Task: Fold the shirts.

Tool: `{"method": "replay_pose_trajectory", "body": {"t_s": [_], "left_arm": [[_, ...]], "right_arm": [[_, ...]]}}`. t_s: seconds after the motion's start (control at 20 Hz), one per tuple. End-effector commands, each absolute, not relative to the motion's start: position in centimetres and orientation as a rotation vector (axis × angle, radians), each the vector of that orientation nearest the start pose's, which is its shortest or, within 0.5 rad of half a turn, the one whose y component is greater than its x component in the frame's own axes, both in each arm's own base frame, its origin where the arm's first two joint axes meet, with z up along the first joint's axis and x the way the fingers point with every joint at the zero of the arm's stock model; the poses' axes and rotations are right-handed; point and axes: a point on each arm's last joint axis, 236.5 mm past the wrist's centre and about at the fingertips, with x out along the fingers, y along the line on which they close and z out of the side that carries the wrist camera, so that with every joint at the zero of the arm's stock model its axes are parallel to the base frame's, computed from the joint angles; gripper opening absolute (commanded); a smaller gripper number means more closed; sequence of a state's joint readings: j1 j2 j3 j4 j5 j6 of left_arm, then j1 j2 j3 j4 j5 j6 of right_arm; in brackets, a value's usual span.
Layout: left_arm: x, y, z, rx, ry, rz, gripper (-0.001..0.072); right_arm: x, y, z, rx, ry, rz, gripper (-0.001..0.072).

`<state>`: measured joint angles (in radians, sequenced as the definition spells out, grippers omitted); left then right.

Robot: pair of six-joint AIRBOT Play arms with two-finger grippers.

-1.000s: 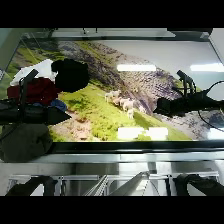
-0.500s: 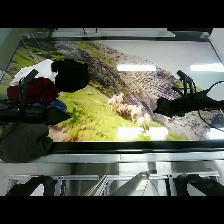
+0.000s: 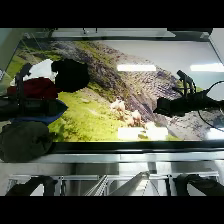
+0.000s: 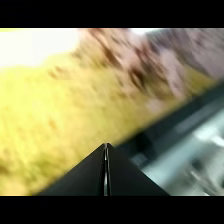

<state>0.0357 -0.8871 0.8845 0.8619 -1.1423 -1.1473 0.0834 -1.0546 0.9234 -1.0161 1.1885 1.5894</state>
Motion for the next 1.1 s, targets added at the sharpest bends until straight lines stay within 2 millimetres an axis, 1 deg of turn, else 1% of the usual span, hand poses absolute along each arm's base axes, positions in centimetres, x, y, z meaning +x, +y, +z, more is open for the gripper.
{"method": "replay_pose_trajectory", "body": {"t_s": [0.0,0.05,0.1,0.15,0.2,0.25,0.3,0.35,0.4,0.5,0.55,0.65,0.75,0.85,0.95,1.05], "left_arm": [[41.2,-5.7,12.4,-0.015,0.654,-0.298,0.0157],[44.1,-4.1,13.3,0.038,0.587,-0.243,0.0457],[47.2,-2.9,13.8,0.061,0.539,-0.198,0.0720],[49.6,-2.0,13.2,0.074,0.537,-0.175,0.0706],[52.0,-1.2,11.7,0.066,0.572,-0.170,0.0705],[53.9,-0.7,9.7,0.058,0.624,-0.174,0.0706],[55.4,0.0,7.3,0.044,0.690,-0.182,0.0705],[56.9,0.6,4.5,0.029,0.766,-0.197,0.0706],[58.1,1.1,2.3,0.018,0.816,-0.208,0.0706],[60.6,1.3,-1.3,0.015,0.870,-0.232,0.0706],[61.7,1.2,-2.7,0.012,0.883,-0.240,0.0706],[63.6,0.3,-4.3,0.021,0.874,-0.254,0.0706],[64.6,-1.2,-5.6,0.030,0.880,-0.282,0.0706],[64.7,-2.7,-7.0,0.036,0.905,-0.310,0.0706],[63.8,-3.9,-8.6,0.037,0.953,-0.340,0.0706],[62.9,-4.6,-9.7,0.035,1.001,-0.365,0.0702]], "right_arm": [[30.8,14.1,3.4,0.486,1.300,0.350,0.0019],[31.1,14.1,3.5,0.488,1.287,0.347,0.0019],[31.4,14.0,3.5,0.491,1.274,0.343,0.0020],[31.5,14.1,3.5,0.494,1.276,0.345,0.0020],[31.5,14.2,3.4,0.497,1.279,0.345,0.0020],[31.6,14.1,3.3,0.498,1.276,0.343,0.0020],[32.4,14.0,3.5,0.504,1.245,0.333,0.0019],[33.0,13.9,3.6,0.507,1.219,0.325,0.0019],[33.6,13.8,3.7,0.510,1.195,0.318,0.0020],[34.4,13.7,3.7,0.520,1.170,0.308,0.0020],[34.5,13.7,3.5,0.519,1.173,0.306,0.0021],[34.5,13.7,3.3,0.521,1.181,0.305,0.0021],[34.5,13.7,2.8,0.522,1.192,0.301,0.0021],[34.5,13.7,2.3,0.525,1.207,0.298,0.0023],[34.6,13.7,1.9,0.526,1.216,0.294,0.0021],[34.7,13.8,1.9,0.532,1.217,0.294,0.0021]]}}
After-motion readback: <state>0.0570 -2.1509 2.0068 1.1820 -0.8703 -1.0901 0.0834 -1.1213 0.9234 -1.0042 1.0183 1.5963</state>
